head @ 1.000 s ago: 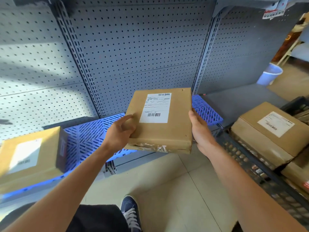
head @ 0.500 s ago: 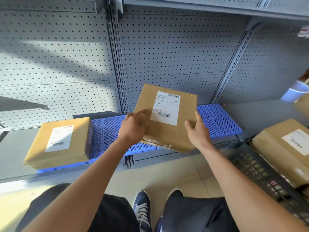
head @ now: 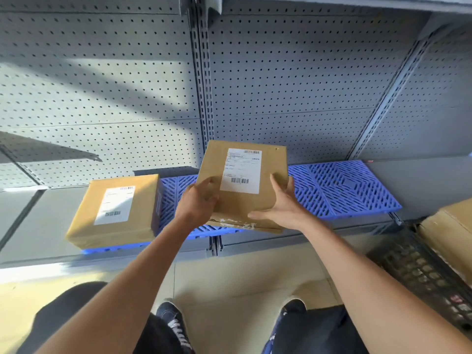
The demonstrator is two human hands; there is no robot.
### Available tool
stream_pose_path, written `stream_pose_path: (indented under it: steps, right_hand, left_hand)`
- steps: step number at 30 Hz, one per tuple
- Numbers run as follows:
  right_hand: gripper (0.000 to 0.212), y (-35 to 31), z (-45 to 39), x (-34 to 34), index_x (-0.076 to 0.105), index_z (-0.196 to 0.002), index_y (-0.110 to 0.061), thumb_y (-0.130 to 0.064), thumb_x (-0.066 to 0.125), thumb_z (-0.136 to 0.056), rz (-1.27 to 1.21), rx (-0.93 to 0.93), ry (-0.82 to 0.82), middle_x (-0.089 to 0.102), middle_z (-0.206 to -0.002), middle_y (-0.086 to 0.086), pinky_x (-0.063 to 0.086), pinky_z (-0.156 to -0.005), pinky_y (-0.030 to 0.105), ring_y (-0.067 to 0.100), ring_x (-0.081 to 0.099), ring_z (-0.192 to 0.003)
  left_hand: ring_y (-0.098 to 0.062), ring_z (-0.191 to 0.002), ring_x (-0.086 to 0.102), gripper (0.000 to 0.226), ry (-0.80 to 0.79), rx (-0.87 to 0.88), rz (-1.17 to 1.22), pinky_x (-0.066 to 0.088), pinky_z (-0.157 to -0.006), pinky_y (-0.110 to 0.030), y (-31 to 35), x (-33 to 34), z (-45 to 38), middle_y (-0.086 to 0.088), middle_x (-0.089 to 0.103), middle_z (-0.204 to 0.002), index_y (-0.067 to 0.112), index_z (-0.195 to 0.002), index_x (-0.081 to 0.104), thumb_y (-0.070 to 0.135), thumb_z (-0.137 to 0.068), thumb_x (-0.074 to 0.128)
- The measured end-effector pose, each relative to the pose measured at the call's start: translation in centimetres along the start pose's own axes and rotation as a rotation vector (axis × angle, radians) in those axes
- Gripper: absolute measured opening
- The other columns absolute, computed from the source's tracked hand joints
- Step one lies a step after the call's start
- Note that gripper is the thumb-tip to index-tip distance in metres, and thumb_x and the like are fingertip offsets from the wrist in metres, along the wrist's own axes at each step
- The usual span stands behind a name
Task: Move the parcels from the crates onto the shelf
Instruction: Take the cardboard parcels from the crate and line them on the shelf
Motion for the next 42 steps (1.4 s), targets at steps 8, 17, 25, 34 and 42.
stream_pose_path:
  steps: [8, 17, 25, 34, 42]
  right_hand:
    - [0.116, -3.7, -4.7, 7.9, 0.013, -0.162, -0.037, -0.063, 0.081, -0.072, 0.131, -0.203, 0.119, -0.040, -0.159, -0.005, 0.019, -0.123, 0.050, 0.035, -0.004, -0.155]
    - [0.121, -0.7, -7.5, 13.9, 0.002, -0.161, -0.044, -0.049, 0.086, -0.074, 0.277, -0.180, -0.060, -0.042, -0.159, -0.005, 0.016, -0.120, 0.059, 0.038, -0.017, -0.153]
    - [0.108, 2.1, -9.7, 16.1, 0.011, -0.162, -0.038, -0.041, 0.082, -0.082, 0.283, -0.206, -0.065, -0.037, -0.162, -0.005, 0.009, -0.125, 0.054, 0.028, -0.020, -0.154]
    - [0.097, 2.7, -10.4, 16.3, 0.007, -0.161, -0.042, -0.041, 0.073, -0.091, 0.395, -0.208, -0.049, -0.033, -0.164, -0.007, 0.014, -0.124, 0.055, 0.022, -0.025, -0.153]
    - [0.073, 0.2, -10.2, 17.1, 0.021, -0.160, -0.032, -0.035, 0.062, -0.100, 0.522, -0.269, 0.024, -0.008, -0.171, -0.002, 0.033, -0.114, 0.065, 0.024, -0.015, -0.156]
  left_hand:
    - [-0.033, -0.111, 0.058, 0.061, -0.074, -0.081, -0.084, 0.050, -0.076, -0.034, -9.9, 0.2, -2.2, -0.002, 0.052, -0.131, 0.039, -0.136, 0.039, 0.055, -0.078, 0.049]
    - [-0.035, -0.129, 0.046, 0.074, -0.113, -0.193, -0.030, 0.042, -0.107, -0.046, -14.1, 3.4, -1.1, -0.009, 0.032, -0.146, 0.030, -0.153, 0.029, 0.036, -0.091, 0.069]
    - [-0.038, -0.146, 0.026, 0.064, -0.134, -0.232, -0.089, 0.037, -0.113, -0.053, -15.6, 6.4, -1.0, -0.016, 0.008, -0.166, 0.031, -0.156, 0.028, 0.030, -0.098, 0.057]
    - [-0.024, -0.138, 0.033, 0.043, 0.108, -0.067, -0.280, 0.039, -0.107, -0.045, -14.1, 3.1, -0.8, 0.001, 0.046, -0.150, 0.024, -0.140, 0.054, 0.031, -0.097, 0.058]
    - [-0.029, -0.136, 0.037, 0.028, 0.228, -0.126, -0.485, 0.034, -0.106, -0.052, -20.3, -2.4, -0.5, -0.004, 0.050, -0.145, 0.026, -0.127, 0.055, 0.032, -0.101, 0.045]
Point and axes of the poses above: each hand's wrist, its own z-axis away from the middle knuckle, its own x-axis out of the palm, y = z × x, the point moved 10 cm from there along -z, towards the middle knuckle
